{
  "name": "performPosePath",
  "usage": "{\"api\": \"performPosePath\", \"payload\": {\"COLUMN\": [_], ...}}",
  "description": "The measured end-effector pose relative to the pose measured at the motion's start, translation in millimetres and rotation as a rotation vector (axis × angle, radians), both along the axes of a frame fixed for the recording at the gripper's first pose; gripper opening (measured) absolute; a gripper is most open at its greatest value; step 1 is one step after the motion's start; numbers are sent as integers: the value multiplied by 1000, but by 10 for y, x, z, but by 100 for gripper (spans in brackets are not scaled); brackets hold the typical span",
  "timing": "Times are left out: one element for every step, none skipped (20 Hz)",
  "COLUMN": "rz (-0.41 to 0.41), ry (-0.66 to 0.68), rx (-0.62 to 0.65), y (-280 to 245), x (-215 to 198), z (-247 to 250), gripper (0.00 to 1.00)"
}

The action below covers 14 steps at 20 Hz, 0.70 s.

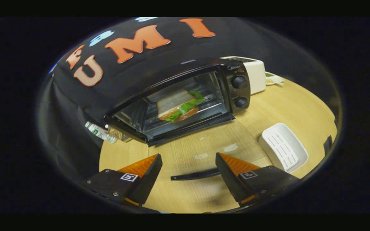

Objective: Open the toaster oven, put the food inside, and close the toaster oven door.

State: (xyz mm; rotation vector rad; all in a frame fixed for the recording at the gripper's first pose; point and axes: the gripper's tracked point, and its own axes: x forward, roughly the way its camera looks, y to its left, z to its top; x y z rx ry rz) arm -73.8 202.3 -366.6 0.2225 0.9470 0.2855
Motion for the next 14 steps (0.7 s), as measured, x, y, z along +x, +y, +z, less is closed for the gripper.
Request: {"api": "performPosePath", "payload": {"rz": [32, 66, 98, 123, 142, 152, 159, 161, 161, 167, 176, 182, 189, 196], "ry": [-19, -36, -59, -69, -63, -52, -43, -43, -53, -53, -44, -35, -29, -26], "rx": [-40, -80, -116, -151, -178, -192, -203, -216, -234, -254, -267, -275, -283, -294], "y": [-60, -179, -231, -279, -323, -353, -369, -400, -425, -448, -452, -462, -349, -346], "x": [-66, -167, -225, -282, -352, -417, -478, -513, -511, -521, -541, -574, -520, -529], "z": [12, 8, -3, -44, -103, -139, -172, -185, -219, -274, -334, -380, -505, -555], "gripper": [98, 99, 98, 99, 99, 99, 99, 99, 99, 99, 99, 99, 99, 99]}}
